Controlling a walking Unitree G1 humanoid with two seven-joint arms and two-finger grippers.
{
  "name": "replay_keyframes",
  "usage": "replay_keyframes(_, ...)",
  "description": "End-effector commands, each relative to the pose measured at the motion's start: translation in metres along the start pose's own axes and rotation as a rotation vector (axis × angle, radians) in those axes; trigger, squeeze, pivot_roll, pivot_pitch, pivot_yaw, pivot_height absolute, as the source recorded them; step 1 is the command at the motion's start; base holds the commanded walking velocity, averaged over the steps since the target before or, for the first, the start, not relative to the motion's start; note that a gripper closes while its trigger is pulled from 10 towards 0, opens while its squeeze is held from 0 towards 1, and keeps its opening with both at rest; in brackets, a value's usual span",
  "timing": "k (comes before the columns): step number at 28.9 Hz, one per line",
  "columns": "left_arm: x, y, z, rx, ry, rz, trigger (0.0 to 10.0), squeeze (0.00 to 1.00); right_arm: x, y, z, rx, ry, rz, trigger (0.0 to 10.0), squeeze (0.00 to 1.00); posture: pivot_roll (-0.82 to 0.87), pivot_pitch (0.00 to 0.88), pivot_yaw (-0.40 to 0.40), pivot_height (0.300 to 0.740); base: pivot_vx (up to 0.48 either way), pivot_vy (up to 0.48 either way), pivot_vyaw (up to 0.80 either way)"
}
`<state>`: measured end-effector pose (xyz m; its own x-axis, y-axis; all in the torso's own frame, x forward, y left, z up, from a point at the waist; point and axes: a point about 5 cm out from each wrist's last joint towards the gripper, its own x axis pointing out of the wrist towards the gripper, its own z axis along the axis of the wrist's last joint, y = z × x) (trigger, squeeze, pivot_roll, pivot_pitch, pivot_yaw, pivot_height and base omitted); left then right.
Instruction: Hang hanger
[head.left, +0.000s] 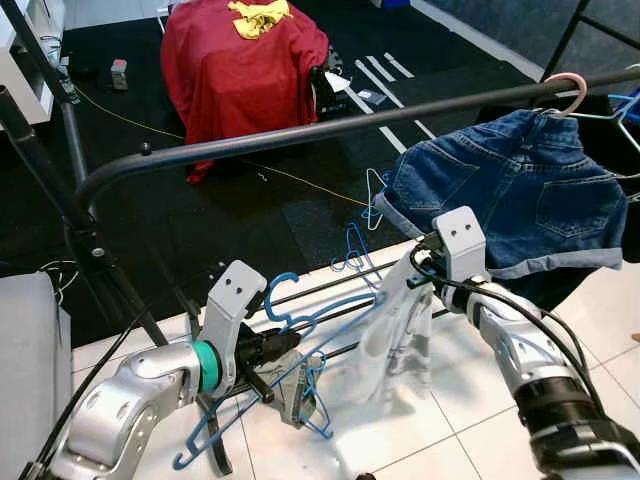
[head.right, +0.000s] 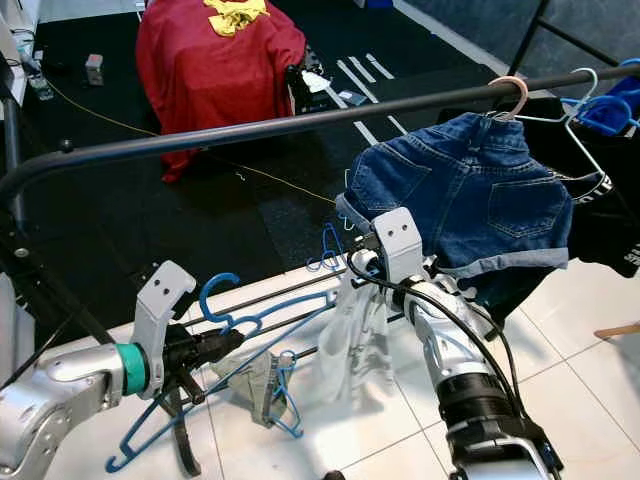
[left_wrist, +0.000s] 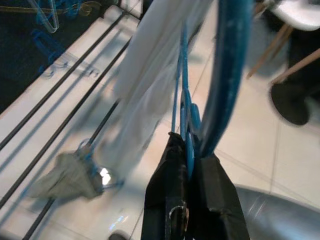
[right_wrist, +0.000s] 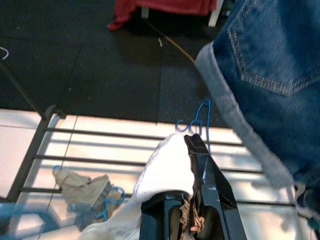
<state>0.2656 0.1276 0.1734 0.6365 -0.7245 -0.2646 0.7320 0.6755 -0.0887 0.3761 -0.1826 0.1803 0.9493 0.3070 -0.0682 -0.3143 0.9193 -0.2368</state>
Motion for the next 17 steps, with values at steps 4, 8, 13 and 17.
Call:
replay_keyframes(4, -0.009, 0.001, -0.001, 0.010, 0.005, 0.022, 10.0, 0.00, 0.004, 0.005, 0.005, -0.011, -0.049, 0.027, 10.0, 0.00, -0.09, 0.177, 0.042, 0.740, 0.000, 0.000, 0.00)
replay_keyframes(8, -0.013, -0.003, -0.001, -0.001, 0.017, 0.007, 10.0, 0.00, 0.006, 0.004, 0.003, -0.015, -0.045, 0.022, 10.0, 0.00, -0.09, 0.174, 0.039, 0.740, 0.000, 0.000, 0.00)
replay_keyframes(13, -0.009, -0.008, -0.004, -0.017, 0.028, 0.006, 10.0, 0.00, 0.013, 0.007, 0.005, 0.002, -0.041, 0.018, 10.0, 0.00, -0.08, 0.166, 0.036, 0.740, 0.000, 0.000, 0.00)
replay_keyframes(17, -0.004, -0.006, -0.005, -0.021, 0.033, 0.047, 10.0, 0.00, 0.020, 0.013, 0.009, 0.003, -0.053, 0.028, 10.0, 0.00, -0.08, 0.162, 0.032, 0.740, 0.000, 0.000, 0.00)
